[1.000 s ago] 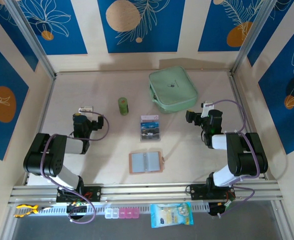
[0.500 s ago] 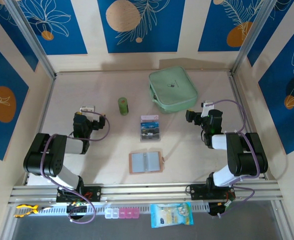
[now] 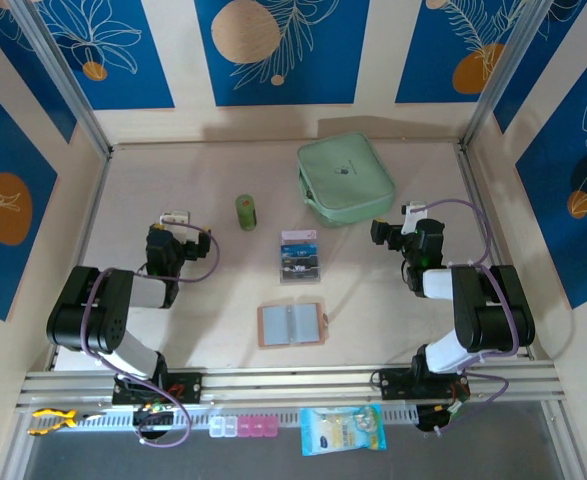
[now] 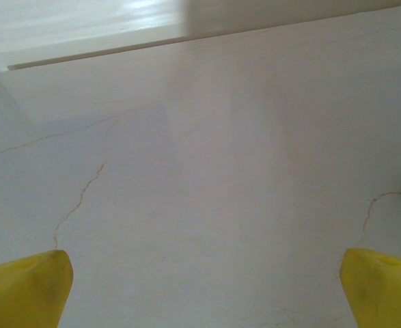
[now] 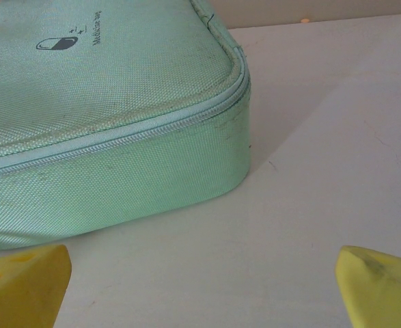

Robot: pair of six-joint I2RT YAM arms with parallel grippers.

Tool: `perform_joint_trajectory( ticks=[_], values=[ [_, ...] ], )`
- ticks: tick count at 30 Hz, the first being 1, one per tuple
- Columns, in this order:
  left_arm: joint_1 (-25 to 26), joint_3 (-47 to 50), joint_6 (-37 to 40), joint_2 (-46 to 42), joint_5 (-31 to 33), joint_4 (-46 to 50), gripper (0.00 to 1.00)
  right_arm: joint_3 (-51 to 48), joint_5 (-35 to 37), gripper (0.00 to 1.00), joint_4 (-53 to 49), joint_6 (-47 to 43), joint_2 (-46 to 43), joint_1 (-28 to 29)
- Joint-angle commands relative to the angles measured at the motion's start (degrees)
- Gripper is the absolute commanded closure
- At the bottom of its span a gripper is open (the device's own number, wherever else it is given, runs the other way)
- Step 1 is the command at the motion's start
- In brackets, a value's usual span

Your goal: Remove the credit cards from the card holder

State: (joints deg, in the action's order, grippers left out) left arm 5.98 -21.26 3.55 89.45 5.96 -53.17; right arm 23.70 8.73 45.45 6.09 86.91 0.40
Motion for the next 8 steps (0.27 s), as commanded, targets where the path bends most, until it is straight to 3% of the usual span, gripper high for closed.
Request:
perform_joint_trajectory(
  ticks=[1,8],
  values=[
    [-0.5,0.5,0.5,0.1,-1.6,-1.8,0.00,-0.1,-0.4,0.01,1.2,0.2,0.4,0.2],
    [-0.5,0.5,0.6,0.1,-1.7,-1.8,0.00,-0.7,-0.5,0.01,2.0,0.6,0.0,0.0]
  ],
)
